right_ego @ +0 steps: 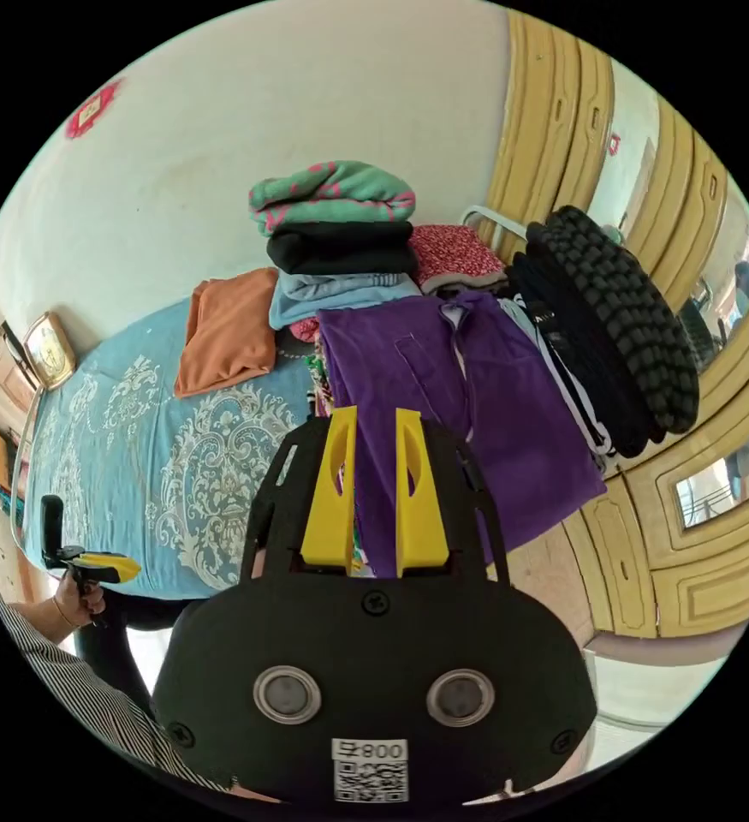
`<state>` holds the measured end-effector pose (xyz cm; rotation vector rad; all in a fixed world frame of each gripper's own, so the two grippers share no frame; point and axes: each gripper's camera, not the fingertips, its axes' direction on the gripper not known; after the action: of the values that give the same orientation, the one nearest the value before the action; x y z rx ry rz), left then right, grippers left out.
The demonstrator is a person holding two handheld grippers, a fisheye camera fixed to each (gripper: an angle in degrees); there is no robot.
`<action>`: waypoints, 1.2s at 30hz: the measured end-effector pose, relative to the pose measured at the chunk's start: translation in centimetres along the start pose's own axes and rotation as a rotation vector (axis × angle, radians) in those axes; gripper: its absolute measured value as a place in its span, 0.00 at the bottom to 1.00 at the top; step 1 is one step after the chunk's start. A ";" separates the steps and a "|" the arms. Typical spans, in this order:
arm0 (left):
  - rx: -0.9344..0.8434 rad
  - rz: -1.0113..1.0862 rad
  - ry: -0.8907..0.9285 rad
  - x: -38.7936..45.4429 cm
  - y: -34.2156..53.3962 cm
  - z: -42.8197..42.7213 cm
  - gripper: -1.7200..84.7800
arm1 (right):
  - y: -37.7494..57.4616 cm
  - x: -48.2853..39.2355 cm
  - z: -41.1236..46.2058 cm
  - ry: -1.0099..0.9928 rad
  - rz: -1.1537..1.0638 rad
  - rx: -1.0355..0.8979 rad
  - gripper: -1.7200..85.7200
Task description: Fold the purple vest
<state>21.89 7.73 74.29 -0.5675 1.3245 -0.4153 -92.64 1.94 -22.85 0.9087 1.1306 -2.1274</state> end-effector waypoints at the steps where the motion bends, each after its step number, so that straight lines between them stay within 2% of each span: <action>1: -0.008 0.021 0.003 0.6 -0.2 0.3 0.07 | -0.2 0.9 -0.2 -0.014 0.014 -0.004 0.11; 7: -0.030 0.073 0.023 3.2 0.7 1.6 0.07 | -4.8 9.8 -1.2 -0.041 0.134 0.032 0.12; 12: -0.038 0.014 0.009 2.5 3.2 1.4 0.06 | -14.5 16.1 0.3 -0.088 0.193 0.059 0.13; 21: -0.001 -0.077 0.013 0.1 7.0 -0.2 0.06 | -29.1 20.2 7.0 -0.058 0.191 -0.089 0.14; 26: 0.004 -0.077 0.024 -0.3 8.9 -0.8 0.06 | -33.4 22.1 8.4 -0.021 0.223 -0.135 0.07; 29: 0.011 -0.069 0.036 -0.3 10.5 -1.3 0.05 | -35.2 23.7 6.4 -0.002 0.265 -0.081 0.04; 36: 0.049 -0.037 0.055 0.4 15.8 -3.9 0.05 | -38.5 24.2 -5.6 -0.182 0.176 0.141 0.02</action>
<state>17.62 19.49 63.88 -0.5439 1.3541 -0.4954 -133.88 21.66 -25.42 0.8247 0.7899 -2.1151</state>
